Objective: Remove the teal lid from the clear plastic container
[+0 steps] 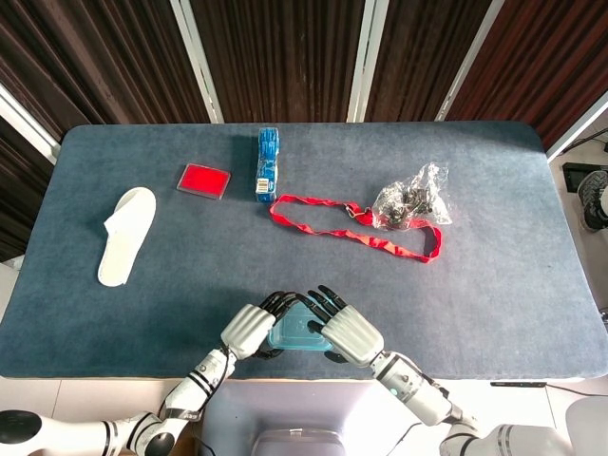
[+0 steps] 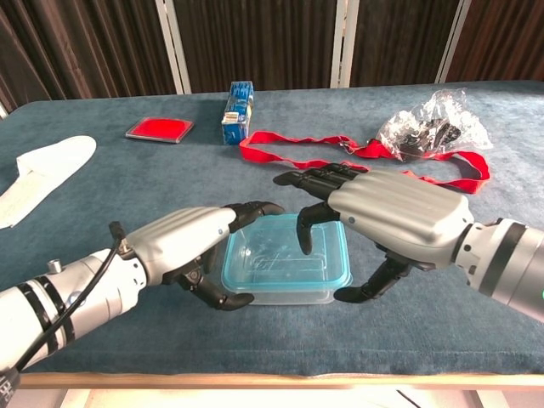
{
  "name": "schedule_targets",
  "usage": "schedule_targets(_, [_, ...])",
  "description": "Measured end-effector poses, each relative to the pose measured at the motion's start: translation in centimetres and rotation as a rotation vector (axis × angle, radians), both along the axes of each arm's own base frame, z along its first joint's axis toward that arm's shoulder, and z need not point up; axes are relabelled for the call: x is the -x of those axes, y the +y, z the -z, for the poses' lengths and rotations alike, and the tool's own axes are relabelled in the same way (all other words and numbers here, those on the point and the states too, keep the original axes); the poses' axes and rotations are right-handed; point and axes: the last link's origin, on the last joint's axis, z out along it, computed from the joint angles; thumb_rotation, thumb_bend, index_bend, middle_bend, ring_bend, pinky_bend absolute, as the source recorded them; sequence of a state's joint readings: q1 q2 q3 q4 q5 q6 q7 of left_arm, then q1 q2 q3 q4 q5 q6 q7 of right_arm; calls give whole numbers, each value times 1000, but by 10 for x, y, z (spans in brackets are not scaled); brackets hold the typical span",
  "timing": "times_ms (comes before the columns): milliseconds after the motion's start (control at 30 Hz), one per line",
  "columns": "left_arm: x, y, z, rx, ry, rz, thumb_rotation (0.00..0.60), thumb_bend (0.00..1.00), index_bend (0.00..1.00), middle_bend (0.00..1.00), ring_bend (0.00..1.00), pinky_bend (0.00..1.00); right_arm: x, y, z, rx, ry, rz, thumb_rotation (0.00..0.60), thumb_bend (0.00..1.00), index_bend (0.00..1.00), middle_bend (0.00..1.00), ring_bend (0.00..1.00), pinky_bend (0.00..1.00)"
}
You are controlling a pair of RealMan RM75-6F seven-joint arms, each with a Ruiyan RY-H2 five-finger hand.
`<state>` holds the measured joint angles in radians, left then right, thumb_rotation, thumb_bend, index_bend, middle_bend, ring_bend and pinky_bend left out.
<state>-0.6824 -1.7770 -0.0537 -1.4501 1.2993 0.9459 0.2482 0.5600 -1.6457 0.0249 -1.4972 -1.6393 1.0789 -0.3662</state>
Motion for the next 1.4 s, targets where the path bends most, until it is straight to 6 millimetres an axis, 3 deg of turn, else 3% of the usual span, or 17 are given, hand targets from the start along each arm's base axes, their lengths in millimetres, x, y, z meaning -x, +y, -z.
schedule_targets(733, [2, -2, 5, -18, 31, 32, 600, 309, 0, 629, 508, 607, -8, -2, -6, 2, -39, 8, 600, 325, 561, 86, 0, 0])
schedule_targets(1067, [2, -3, 3, -20, 28, 33, 600, 309, 0, 630, 510, 608, -12, -3, -4, 8, -44, 5, 600, 436, 607, 122, 0, 0])
schedule_targets(1400, [3, -4, 1, -25, 13, 33, 600, 308, 0, 631, 510, 607, -13, -5, 12, 15, -58, -9, 600, 535, 702, 187, 0, 0])
